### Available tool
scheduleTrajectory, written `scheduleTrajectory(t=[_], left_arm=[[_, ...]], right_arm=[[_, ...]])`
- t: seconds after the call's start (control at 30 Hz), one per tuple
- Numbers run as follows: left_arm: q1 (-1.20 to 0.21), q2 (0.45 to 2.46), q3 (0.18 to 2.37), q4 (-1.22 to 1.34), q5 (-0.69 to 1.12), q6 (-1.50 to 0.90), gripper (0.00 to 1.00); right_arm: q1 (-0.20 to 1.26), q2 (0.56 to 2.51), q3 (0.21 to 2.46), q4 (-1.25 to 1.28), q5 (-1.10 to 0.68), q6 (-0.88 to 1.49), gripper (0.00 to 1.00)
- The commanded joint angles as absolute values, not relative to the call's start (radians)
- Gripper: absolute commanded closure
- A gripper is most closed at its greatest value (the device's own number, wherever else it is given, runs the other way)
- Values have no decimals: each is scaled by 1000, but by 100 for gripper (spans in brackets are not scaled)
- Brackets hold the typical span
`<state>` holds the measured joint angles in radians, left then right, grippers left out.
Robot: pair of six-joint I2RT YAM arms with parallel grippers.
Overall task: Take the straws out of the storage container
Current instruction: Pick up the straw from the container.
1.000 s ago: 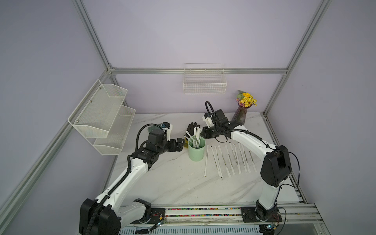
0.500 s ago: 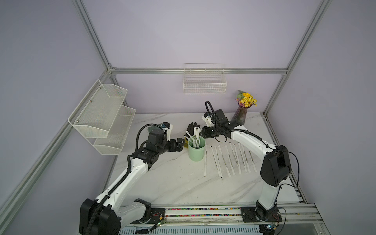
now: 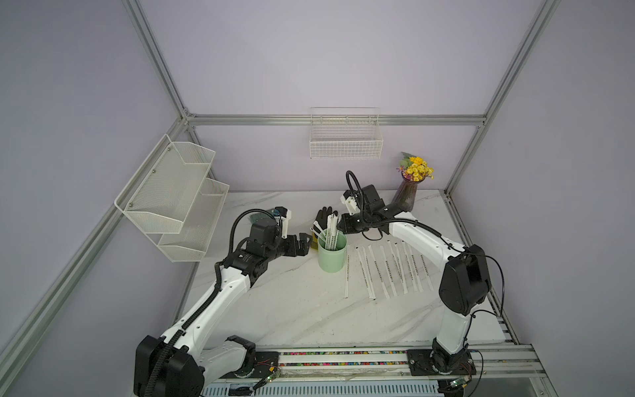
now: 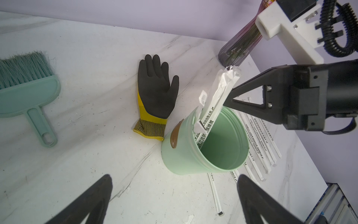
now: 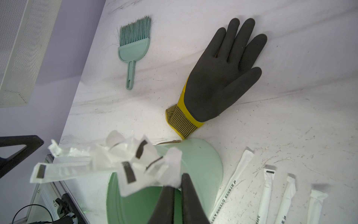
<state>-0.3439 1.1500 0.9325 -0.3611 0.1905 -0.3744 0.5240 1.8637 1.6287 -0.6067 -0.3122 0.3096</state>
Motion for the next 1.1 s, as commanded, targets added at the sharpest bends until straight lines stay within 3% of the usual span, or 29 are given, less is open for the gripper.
scheduleTrajectory(t=[0.0, 1.07], left_arm=[[-347, 1146, 942, -342, 201, -370, 0], [-347, 1139, 951, -341, 206, -377, 0]], right_arm=[[524, 1841, 1630, -568, -313, 310, 89], [524, 1575, 1681, -807, -239, 245, 91]])
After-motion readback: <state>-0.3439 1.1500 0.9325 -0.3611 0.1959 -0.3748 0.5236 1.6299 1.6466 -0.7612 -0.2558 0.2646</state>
